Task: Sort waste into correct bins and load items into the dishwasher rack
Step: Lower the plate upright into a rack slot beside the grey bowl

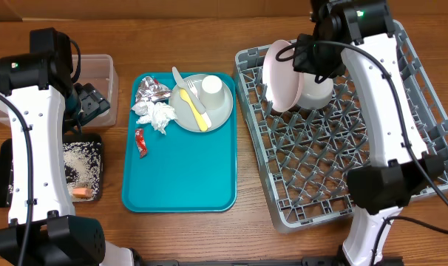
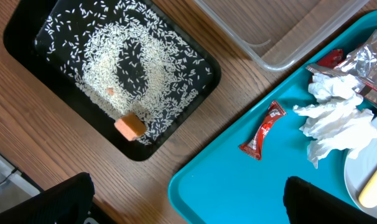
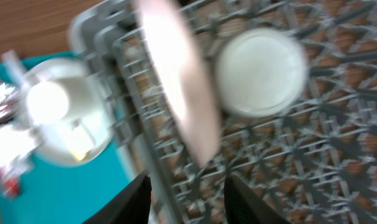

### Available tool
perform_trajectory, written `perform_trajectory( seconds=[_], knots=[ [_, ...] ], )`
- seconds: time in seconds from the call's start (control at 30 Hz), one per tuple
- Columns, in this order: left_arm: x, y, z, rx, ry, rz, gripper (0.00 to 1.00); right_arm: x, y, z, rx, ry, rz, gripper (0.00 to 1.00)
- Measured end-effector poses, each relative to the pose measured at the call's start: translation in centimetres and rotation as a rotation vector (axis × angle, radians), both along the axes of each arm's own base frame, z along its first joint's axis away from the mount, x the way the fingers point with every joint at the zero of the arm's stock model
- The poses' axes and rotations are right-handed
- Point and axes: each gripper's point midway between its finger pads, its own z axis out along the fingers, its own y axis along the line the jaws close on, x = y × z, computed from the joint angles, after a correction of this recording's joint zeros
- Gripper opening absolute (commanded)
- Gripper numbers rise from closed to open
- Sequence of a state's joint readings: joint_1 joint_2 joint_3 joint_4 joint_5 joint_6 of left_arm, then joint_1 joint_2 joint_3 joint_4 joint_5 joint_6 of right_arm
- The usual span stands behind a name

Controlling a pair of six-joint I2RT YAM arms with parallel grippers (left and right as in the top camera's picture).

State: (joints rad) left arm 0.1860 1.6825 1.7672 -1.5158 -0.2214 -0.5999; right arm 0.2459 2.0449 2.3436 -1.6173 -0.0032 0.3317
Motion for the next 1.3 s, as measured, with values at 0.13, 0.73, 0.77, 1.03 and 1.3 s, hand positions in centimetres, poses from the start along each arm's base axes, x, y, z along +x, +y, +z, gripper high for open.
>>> perform_trajectory(
  seconds=[0.13,0.73,0.77,1.03,1.3],
  knots=[
    [0.0,0.0,0.0,0.000,0.000,0.000,1.00,-1.0,3.4,0.2,0.050,0.000,0.131,0.51],
    [0.0,0.0,0.0,0.000,0.000,0.000,1.00,-4.5,8.4,-12.6,0.009,0.195,0.330,0.63],
    [0.0,0.0,0.0,0.000,0.000,0.000,1.00,-4.5,8.5,-12.8,0.013,0.195,0.332,0.62],
    [0.0,0.0,0.0,0.000,0.000,0.000,1.00,-5.9,9.5,-15.0,0.019,0.228,0.366,0.51],
    [0.0,0.0,0.0,0.000,0.000,0.000,1.00,-6.4,10.5,-16.3,0.010,0.225,0.393,0.25]
  ],
)
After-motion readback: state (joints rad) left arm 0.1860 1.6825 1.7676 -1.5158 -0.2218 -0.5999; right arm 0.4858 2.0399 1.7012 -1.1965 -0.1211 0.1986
